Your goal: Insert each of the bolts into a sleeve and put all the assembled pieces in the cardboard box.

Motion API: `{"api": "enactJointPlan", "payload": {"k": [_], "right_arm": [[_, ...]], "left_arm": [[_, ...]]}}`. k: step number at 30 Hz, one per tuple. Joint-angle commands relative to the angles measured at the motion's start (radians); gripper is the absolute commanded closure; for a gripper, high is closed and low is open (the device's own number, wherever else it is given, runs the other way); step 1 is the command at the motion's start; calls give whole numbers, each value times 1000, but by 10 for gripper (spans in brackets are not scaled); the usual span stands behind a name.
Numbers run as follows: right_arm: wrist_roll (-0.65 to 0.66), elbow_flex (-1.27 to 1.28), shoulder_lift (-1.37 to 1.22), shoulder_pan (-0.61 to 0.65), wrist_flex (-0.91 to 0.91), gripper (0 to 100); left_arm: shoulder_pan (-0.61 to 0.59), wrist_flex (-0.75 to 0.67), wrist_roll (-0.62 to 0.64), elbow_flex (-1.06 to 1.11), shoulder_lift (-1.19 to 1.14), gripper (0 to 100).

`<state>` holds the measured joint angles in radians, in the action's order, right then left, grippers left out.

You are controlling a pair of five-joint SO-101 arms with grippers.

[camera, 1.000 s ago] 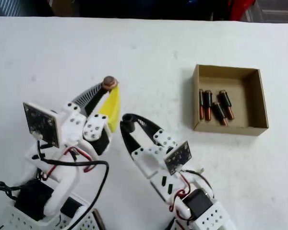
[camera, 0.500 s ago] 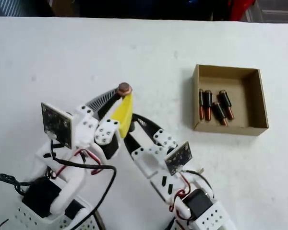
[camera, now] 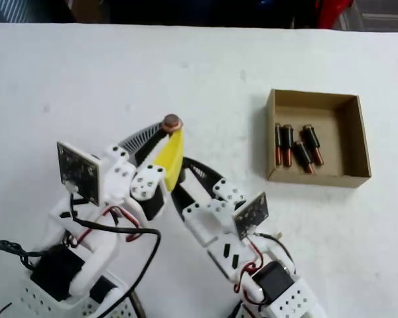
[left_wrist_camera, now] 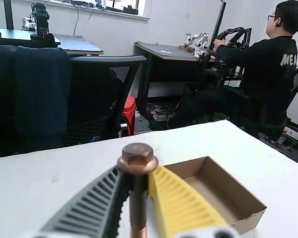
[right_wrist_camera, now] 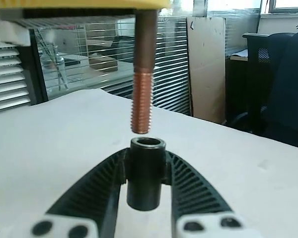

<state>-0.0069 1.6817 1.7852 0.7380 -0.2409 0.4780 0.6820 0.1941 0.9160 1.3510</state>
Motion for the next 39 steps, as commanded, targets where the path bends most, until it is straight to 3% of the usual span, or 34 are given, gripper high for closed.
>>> {"api": "enactJointPlan", "payload": {"k": [1,10,21,27,39], "right_arm": [[-12,9,15,5,21,981],[-9,9,15,5,21,981],[-9,9,15,4,16,981],[-9,9,15,4,15,981],[-9,9,16,-31,22,981]], "left_arm": [[-5,-40,2,-5,16,976],[-10,-224,2,129,21,977],[-16,-219,2,124,22,977],[-15,-80,2,54,51,977],[-30,-66,3,114,61,977]]}}
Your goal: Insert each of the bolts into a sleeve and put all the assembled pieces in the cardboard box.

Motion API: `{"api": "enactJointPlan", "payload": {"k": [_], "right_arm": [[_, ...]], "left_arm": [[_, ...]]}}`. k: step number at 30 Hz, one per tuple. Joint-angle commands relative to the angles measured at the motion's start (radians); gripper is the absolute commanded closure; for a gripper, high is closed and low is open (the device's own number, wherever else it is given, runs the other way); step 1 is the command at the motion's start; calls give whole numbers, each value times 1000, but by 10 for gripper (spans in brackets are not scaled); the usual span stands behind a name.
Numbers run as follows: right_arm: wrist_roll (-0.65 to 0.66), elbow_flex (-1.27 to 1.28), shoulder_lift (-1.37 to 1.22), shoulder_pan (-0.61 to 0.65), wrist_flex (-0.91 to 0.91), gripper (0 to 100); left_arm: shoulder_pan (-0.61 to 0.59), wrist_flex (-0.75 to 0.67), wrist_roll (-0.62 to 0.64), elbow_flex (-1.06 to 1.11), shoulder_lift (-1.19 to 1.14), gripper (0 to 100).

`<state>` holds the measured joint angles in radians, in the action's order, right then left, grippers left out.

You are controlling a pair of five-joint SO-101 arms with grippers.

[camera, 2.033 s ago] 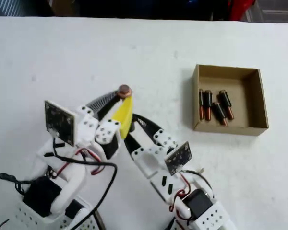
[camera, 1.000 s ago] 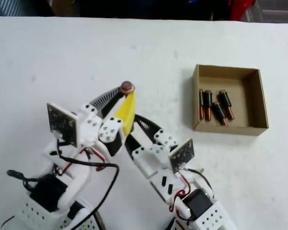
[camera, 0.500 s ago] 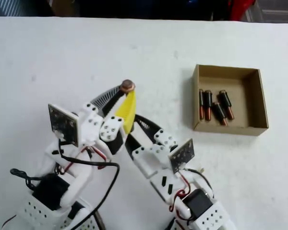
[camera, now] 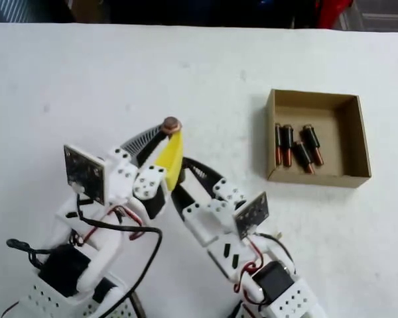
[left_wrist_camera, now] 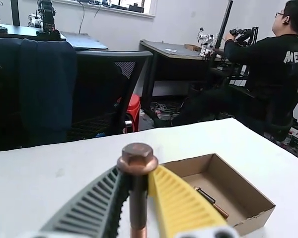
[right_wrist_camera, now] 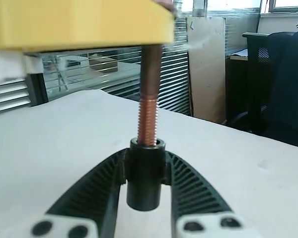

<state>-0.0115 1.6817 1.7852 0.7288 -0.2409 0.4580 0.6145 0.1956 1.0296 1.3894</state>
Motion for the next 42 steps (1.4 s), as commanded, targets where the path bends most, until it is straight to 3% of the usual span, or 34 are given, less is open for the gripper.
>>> {"api": "enactJointPlan", "payload": {"k": [1,23,30,42], "right_arm": [[-5,9,16,-22,22,981],[-3,8,15,-25,15,981],[-2,8,15,-42,13,981],[-3,8,15,-44,13,981]], "left_arm": [[-10,-3,5,11,22,977],[25,3,5,124,22,976],[16,124,2,130,22,976],[8,94,2,133,22,939]]}}
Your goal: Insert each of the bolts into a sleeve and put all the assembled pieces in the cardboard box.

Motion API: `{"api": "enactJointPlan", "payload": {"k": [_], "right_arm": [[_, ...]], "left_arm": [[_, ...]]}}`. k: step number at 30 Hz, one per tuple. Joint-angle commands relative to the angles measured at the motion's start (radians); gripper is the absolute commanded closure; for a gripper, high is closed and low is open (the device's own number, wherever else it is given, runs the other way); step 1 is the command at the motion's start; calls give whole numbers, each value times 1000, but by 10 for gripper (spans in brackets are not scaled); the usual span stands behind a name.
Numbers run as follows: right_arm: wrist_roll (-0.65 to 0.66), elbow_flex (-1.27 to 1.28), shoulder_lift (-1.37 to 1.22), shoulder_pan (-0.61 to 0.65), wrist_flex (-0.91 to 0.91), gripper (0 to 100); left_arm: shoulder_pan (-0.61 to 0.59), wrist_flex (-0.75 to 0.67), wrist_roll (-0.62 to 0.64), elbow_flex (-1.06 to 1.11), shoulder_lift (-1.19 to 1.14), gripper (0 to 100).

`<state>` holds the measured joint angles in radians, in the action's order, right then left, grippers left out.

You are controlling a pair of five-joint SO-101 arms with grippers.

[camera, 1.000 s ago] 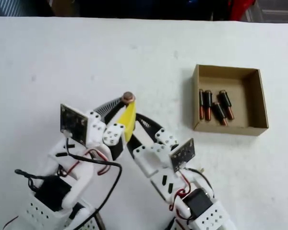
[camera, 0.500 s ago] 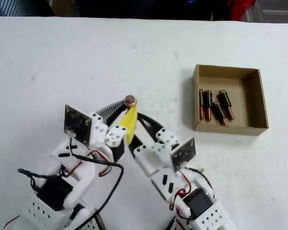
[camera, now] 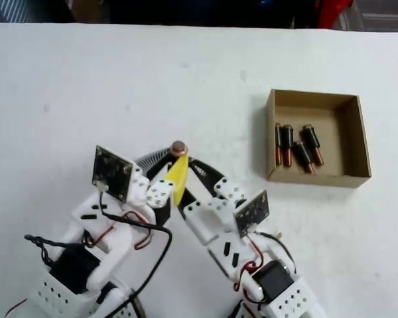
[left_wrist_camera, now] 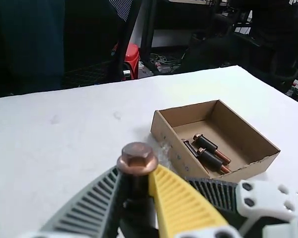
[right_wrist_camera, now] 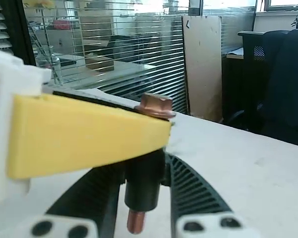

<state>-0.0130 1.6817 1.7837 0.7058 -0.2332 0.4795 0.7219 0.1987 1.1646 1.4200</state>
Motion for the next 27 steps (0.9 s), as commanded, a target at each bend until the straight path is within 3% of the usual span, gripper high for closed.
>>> {"api": "enactJointPlan", "payload": {"k": [1,6,16,27], "right_arm": [[-2,8,16,-21,5,981],[-2,8,16,-22,5,981],[-2,8,16,-24,5,981],[-2,8,16,-25,-50,981]], "left_arm": [[-13,-11,-2,-2,-8,910],[-13,-8,-2,-2,-8,771],[-133,-18,-3,-17,-8,766],[-289,-20,-3,-278,-8,766]]}}
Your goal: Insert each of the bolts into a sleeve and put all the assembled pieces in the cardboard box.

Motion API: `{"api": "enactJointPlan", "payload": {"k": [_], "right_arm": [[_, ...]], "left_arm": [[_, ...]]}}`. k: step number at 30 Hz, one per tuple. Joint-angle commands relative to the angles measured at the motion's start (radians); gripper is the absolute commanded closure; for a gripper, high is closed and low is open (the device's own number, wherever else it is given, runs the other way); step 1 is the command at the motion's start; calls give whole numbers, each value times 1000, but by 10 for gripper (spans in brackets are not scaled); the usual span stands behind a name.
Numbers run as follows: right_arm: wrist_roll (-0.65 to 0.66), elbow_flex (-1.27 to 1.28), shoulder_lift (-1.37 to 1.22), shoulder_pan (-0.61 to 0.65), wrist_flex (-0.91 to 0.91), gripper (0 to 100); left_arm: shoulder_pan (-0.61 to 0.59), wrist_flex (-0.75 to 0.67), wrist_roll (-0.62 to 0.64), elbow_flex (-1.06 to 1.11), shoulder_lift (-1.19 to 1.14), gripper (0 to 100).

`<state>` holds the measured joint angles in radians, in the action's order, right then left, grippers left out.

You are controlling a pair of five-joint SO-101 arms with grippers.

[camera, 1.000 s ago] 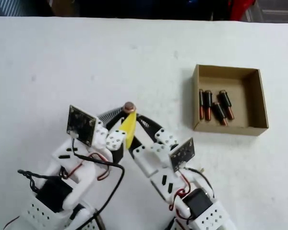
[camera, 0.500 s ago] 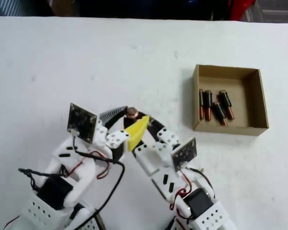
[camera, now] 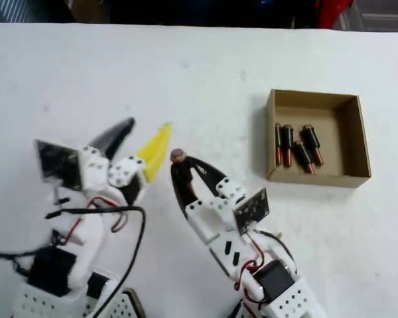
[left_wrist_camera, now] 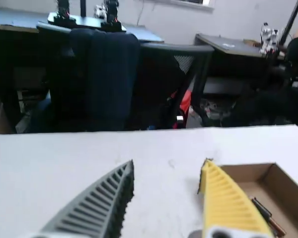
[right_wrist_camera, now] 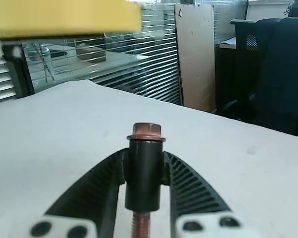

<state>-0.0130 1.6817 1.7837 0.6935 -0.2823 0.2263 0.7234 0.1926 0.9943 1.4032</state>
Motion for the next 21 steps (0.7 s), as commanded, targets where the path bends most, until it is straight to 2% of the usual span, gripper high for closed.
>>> {"api": "enactJointPlan", "payload": {"k": [1,7,9,11,14,17,21], "right_arm": [[-2,8,16,-13,-1,981],[-2,8,16,-15,-2,981],[-2,8,16,-15,-2,981],[-2,8,16,-16,-2,981],[-9,8,16,-50,-2,981],[-9,8,16,-91,-2,981],[-9,2,16,-145,-2,981]], "left_arm": [[-45,-18,3,-118,8,766],[-94,133,2,-227,10,767],[-120,212,-35,-288,10,777],[-142,282,-104,-334,10,840],[-171,356,-181,-364,10,991],[-208,388,-195,-362,10,936],[-248,422,-201,-359,10,982]]}}
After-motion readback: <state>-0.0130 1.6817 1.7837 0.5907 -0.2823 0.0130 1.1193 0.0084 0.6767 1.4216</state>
